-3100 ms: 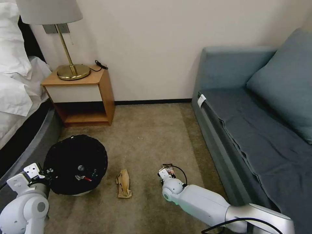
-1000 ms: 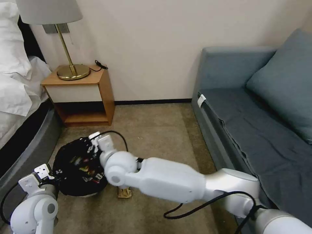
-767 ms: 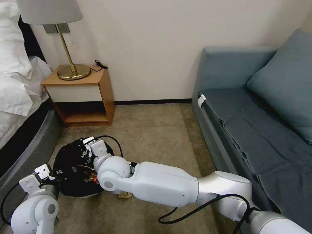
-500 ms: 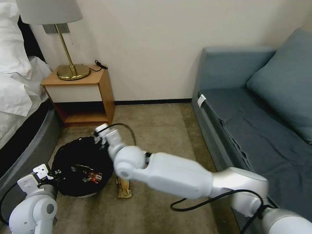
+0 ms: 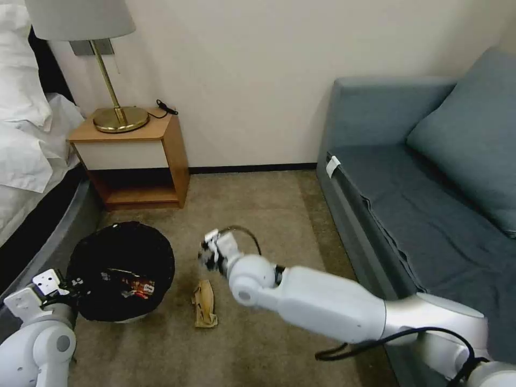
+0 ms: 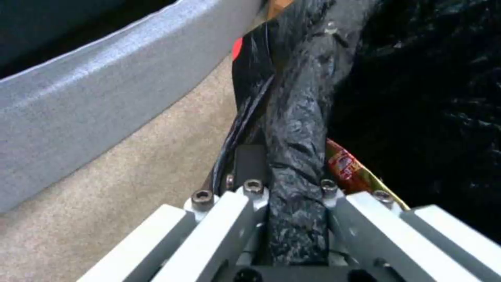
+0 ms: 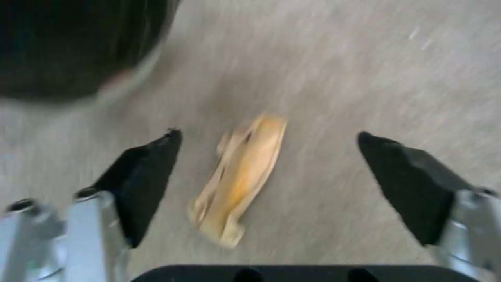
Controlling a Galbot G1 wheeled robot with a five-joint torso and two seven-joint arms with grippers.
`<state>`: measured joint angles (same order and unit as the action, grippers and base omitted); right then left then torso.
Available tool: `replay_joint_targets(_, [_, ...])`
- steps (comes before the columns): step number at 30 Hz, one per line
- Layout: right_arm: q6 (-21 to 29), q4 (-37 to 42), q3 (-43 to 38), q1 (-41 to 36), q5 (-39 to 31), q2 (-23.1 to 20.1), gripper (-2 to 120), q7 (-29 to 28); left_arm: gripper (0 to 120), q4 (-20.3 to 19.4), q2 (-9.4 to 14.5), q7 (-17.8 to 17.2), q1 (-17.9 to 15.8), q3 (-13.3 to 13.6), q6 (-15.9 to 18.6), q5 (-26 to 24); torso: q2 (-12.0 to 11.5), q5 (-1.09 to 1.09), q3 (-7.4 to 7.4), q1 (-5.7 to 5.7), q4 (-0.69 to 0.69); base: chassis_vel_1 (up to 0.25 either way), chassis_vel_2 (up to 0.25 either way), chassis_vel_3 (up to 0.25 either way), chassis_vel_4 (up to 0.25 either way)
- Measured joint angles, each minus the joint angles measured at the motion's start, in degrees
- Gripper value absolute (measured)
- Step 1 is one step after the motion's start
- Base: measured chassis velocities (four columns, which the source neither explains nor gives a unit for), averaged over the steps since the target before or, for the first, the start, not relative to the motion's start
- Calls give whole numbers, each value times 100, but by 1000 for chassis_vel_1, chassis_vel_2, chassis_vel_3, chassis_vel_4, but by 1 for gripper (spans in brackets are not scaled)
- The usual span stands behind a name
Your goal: Pick up the trash bin, then pick up the garbage on the floor and place it into the trash bin.
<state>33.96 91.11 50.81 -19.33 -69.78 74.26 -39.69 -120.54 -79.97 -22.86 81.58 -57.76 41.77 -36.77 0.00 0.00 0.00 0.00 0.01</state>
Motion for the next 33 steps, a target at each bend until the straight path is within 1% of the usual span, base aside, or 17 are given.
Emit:
replay_joint_targets(2, [57, -310, 234, 28, -65, 108, 98, 103, 3, -1, -4, 0, 5, -1, 1, -2, 0, 0, 0, 0, 0, 0, 0, 0, 0])
replay_joint_targets(3, [101, -493, 364, 69, -98, 161, 99, 189, 3, -2, -11, 0, 7, -1, 2, -2, 0, 0, 0, 0, 0, 0, 0, 0, 0])
replay_joint_targets(4, [101, -493, 364, 69, -98, 161, 99, 189, 3, -2, -11, 0, 7, -1, 2, -2, 0, 0, 0, 0, 0, 0, 0, 0, 0])
replay_joint_targets(8, [86, -1059, 852, 179, -26, 327, 100, 437, 3, -13, -51, 1, 12, 4, 2, 2, 0, -1, 0, 0, -1, 0, 0, 0, 0])
replay_joint_targets(11, [44, -1256, 970, 188, -4, 413, 100, 489, 3, -16, -68, 1, 22, 4, 2, 7, 0, -1, 0, 0, 0, 0, 0, 0, 0])
replay_joint_targets(14, [-135, -1795, 1164, 187, 131, 644, 100, 592, 3, -23, -99, 2, 38, -2, 2, 14, 0, -1, 0, 0, 0, 0, 0, 0, 0])
replay_joint_targets(15, [-135, -1795, 1164, 187, 131, 644, 100, 592, 3, -23, -99, 2, 38, -2, 2, 14, 0, -1, 0, 0, 0, 0, 0, 0, 0])
replay_joint_targets(19, [-411, -2543, 1310, 138, 303, 967, 100, 761, 3, -49, -155, 6, 70, -4, -3, 42, 0, -1, 0, 0, 0, 0, 0, 0, 0])
replay_joint_targets(25, [-560, -2958, 1338, 56, 432, 1203, 100, 870, 3, -54, -196, 14, 92, -5, -18, 84, 0, -1, 0, 0, 0, 0, 0, 0, 0])
replay_joint_targets(33, [-611, -2962, 1328, 6, 417, 1379, 100, 883, 3, -101, -220, 17, 129, -32, -25, 99, 0, -1, 0, 0, 0, 0, 0, 0, 0])
